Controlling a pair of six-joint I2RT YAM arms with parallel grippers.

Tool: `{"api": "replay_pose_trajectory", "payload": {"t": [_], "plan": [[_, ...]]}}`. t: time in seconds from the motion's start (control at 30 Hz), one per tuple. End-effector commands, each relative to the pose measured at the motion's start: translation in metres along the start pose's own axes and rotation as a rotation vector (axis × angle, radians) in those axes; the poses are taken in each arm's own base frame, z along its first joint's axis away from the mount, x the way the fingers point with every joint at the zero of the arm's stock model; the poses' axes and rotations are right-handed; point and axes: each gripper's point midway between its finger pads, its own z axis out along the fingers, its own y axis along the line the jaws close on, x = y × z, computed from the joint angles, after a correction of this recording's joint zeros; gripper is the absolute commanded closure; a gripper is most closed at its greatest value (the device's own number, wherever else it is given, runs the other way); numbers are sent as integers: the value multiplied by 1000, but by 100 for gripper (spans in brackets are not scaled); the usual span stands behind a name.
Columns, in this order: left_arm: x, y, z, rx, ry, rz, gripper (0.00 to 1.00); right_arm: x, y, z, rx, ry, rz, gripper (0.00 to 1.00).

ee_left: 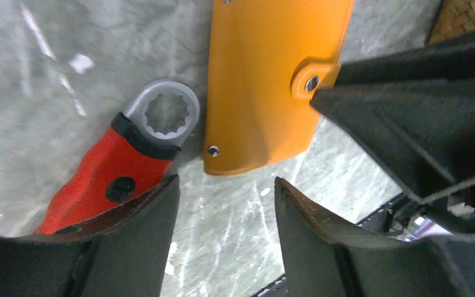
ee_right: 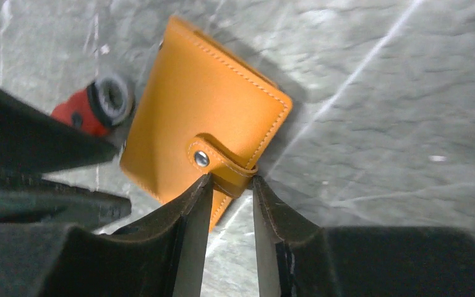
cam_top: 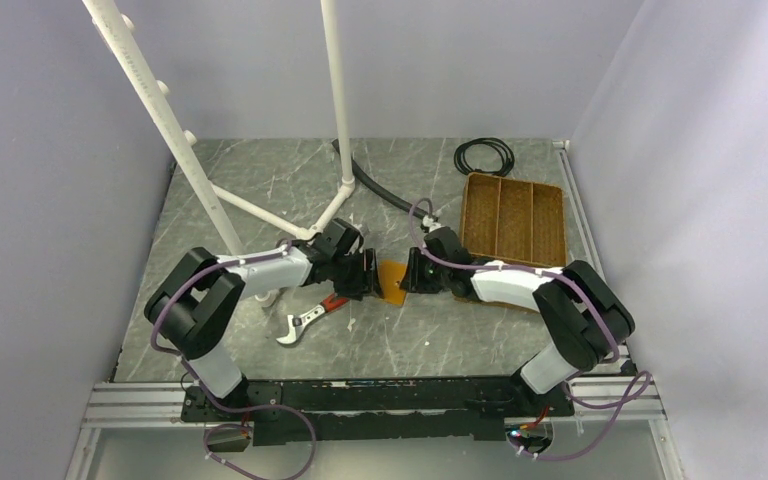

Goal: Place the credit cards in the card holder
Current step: Open the card holder at the center of the board.

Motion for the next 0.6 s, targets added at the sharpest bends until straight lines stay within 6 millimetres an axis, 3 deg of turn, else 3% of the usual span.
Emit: {"api": "replay_pose_trajectory", "payload": {"t": [0.0, 0.17, 0.33, 0.57], "plan": [[-21, 26, -15, -136, -40, 86, 33, 43, 2, 4, -27, 120, -11, 68], [-24, 31, -19, -82, -27, 58, 32, 43, -1, -4, -20, 108, -37, 68], [-21, -4, -20, 118, -21, 54, 22, 44, -2, -9, -21, 127, -83, 68], [-31, 1, -2, 66, -16, 50, 22, 12, 1, -19, 49, 40, -52, 53]]}}
